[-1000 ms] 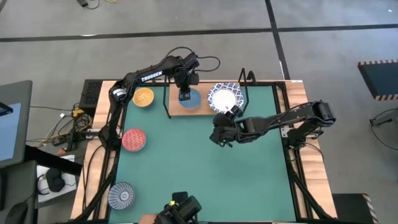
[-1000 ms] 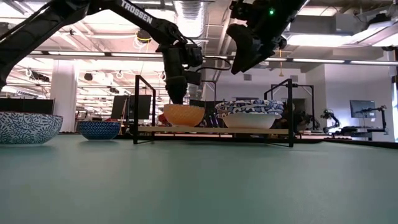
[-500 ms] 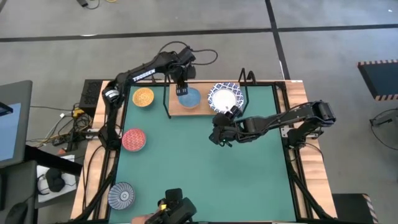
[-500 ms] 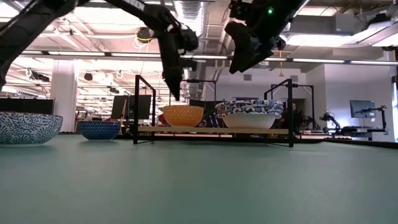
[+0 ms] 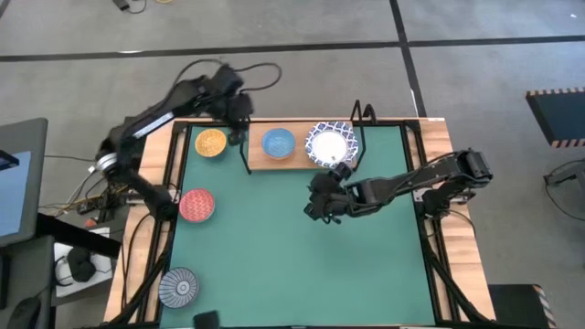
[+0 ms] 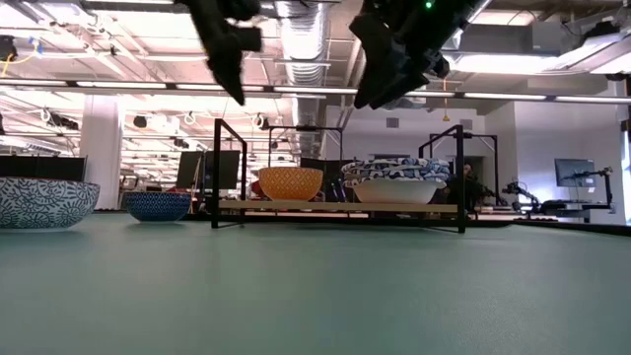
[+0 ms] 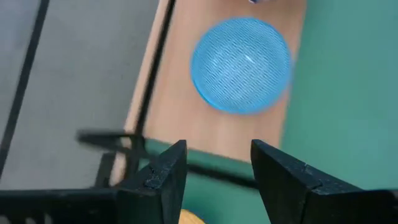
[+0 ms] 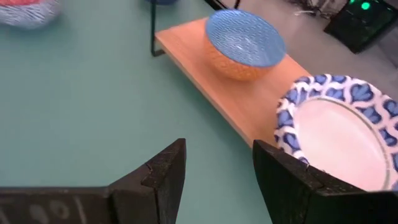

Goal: Place and stack bowls onto a shelf
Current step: Stack the red patterned bowl on top of the blue patterned bowl on the shelf

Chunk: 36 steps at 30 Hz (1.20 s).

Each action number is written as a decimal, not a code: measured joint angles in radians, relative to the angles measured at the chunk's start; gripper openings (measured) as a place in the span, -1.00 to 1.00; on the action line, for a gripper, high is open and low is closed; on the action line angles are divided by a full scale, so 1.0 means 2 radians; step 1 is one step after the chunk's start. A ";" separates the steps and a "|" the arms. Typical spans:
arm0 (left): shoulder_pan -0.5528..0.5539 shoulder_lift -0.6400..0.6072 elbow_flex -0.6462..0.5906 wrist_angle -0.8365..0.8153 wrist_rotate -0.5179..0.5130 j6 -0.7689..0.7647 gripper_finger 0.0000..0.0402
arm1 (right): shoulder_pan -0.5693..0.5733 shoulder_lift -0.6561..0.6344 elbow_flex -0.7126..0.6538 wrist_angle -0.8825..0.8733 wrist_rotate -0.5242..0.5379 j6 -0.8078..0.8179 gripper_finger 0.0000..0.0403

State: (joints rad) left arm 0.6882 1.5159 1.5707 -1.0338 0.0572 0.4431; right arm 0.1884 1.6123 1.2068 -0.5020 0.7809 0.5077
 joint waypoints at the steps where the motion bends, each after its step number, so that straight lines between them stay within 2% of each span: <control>1: -0.004 -0.025 -0.027 0.008 0.000 -0.008 -0.19 | 0.000 0.000 0.000 0.011 -0.006 -0.006 0.04; 5: -0.027 -0.119 -0.129 0.045 0.002 -0.061 -0.20 | -0.004 0.011 0.000 0.065 -0.048 -0.040 0.01; 9: -0.066 -0.189 -0.209 0.056 0.028 -0.103 -0.20 | -0.010 0.014 0.001 0.100 -0.066 -0.057 -0.02; 13: -0.112 -0.223 -0.247 0.042 0.076 -0.107 -0.20 | -0.019 0.015 0.000 0.110 -0.073 -0.062 -0.05; 17: -0.163 -0.230 -0.261 -0.007 0.091 -0.144 -0.20 | -0.026 0.015 0.000 0.134 -0.091 -0.060 -0.05; 19: -0.191 -0.229 -0.267 -0.034 0.080 -0.175 -0.20 | -0.027 0.023 0.000 0.165 -0.092 -0.046 -0.05; 21: -0.218 -0.226 -0.267 -0.054 0.045 -0.210 -0.20 | -0.032 0.044 0.002 0.226 -0.100 -0.042 -0.05; 24: -0.251 -0.224 -0.267 -0.072 -0.031 -0.255 -0.20 | -0.046 0.092 0.007 0.309 -0.170 -0.044 -0.05; 26: -0.266 -0.225 -0.267 -0.078 -0.054 -0.269 -0.20 | -0.057 0.128 0.029 0.352 -0.233 -0.044 -0.05; 29: -0.281 -0.224 -0.267 -0.111 -0.056 -0.284 -0.20 | -0.069 0.185 0.081 0.362 -0.273 -0.045 -0.05; 33: -0.294 -0.224 -0.267 -0.158 -0.059 -0.305 -0.20 | -0.081 0.242 0.151 0.343 -0.278 -0.047 -0.05; 36: -0.304 -0.225 -0.277 -0.157 -0.061 -0.320 -0.20 | -0.084 0.270 0.182 0.320 -0.299 -0.048 -0.05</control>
State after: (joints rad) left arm 0.0801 1.0652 1.0165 -1.3482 -0.0658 -0.1972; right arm 0.0206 2.1525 1.5715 0.1370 0.1838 0.4114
